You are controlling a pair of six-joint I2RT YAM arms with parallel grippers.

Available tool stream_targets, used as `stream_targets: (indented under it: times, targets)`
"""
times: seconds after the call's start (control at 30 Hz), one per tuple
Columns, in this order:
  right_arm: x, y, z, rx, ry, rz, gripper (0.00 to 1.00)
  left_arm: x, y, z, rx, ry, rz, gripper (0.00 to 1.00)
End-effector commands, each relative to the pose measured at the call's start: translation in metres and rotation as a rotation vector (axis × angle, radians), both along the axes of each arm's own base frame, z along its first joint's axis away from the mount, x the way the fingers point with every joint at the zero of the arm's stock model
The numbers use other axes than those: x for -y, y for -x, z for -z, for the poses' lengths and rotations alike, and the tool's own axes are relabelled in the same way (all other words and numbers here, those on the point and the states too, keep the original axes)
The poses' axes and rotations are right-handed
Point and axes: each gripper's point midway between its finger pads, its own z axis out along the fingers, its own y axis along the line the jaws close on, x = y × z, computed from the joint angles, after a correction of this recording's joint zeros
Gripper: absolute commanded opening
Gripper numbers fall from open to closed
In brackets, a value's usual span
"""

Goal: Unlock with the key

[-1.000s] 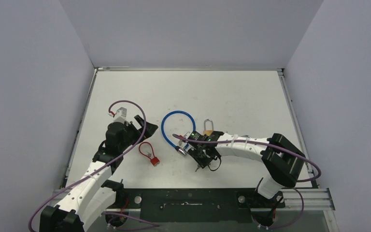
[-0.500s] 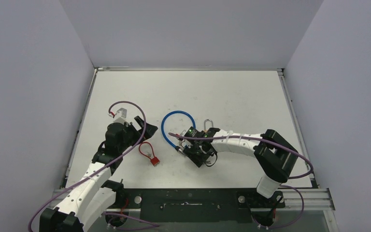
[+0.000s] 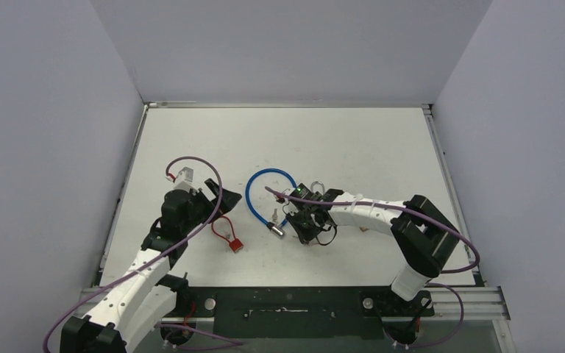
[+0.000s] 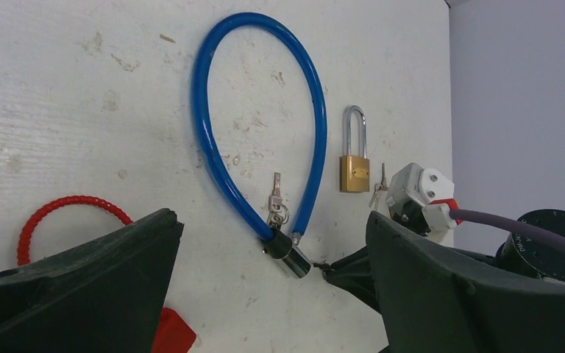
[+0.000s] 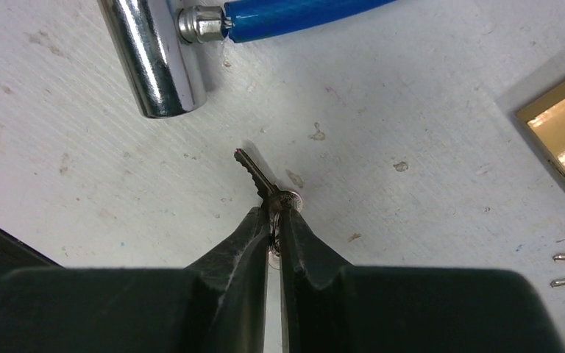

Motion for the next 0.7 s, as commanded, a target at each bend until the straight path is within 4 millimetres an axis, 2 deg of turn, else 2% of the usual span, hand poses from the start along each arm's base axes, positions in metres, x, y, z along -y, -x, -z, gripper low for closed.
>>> stream_targets:
  times: [0.0,0.1,0.3,0.67]
  targets:
    - [0.003,0.001,0.009,0.019,-0.018,0.060,0.01,0.019,0.008,-0.003,0.007,0.139,0.034,0.95]
    - [0.000,-0.007,-0.001,0.065,-0.079,0.102,0.00,0.034,0.012,-0.006,0.016,0.246,0.060,0.95]
    - [-0.016,-0.029,-0.047,0.185,-0.273,0.178,0.00,0.053,0.016,-0.010,0.040,0.298,0.121,0.95]
    - [-0.046,-0.058,-0.115,0.303,-0.496,0.227,0.00,0.100,0.010,-0.054,0.189,0.329,0.340,0.92]
